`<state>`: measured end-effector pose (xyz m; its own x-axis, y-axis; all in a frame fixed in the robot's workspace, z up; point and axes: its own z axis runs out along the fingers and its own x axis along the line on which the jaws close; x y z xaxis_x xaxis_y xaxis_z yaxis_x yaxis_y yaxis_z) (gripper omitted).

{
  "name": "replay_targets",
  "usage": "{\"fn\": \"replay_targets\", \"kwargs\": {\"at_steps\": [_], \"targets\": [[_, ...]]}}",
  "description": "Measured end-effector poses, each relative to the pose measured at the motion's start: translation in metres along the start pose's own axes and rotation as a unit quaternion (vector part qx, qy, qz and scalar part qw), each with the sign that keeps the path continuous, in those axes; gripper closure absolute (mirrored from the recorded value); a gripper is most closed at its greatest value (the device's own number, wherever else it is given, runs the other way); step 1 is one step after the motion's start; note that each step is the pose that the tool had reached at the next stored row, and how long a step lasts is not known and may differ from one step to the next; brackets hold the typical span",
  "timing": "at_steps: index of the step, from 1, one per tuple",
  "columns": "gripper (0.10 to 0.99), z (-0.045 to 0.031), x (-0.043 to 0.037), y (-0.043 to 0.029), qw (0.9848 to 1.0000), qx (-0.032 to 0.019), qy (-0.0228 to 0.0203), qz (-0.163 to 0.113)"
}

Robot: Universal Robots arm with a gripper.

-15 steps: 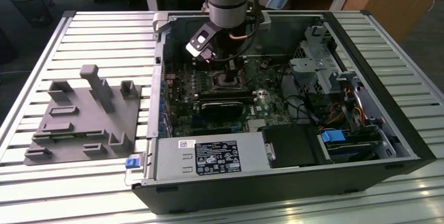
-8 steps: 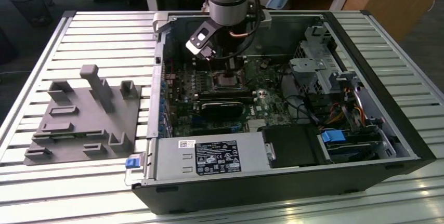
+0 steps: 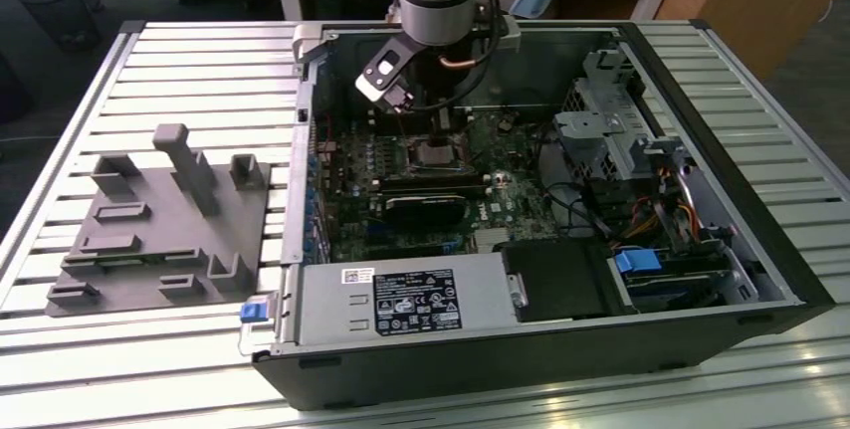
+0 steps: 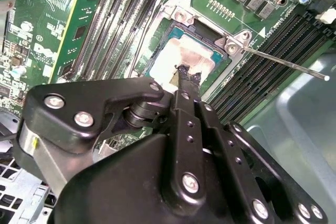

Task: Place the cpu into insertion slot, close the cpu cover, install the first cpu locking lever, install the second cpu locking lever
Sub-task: 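Place the cpu into insertion slot, then close the cpu cover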

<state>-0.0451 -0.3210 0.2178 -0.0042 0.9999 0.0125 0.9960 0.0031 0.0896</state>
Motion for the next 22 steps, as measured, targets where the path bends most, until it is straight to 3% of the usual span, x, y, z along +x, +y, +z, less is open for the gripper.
{"fn": "replay_targets", "kwargs": {"at_steps": [16,22], "targets": [[0.980,-0.0080,0.0001,0.0010,1.0000,0.0016,0.0000,0.000],[0.980,-0.0146,0.0002,0.0016,1.0000,0.0025,0.0000,0.000]]}}
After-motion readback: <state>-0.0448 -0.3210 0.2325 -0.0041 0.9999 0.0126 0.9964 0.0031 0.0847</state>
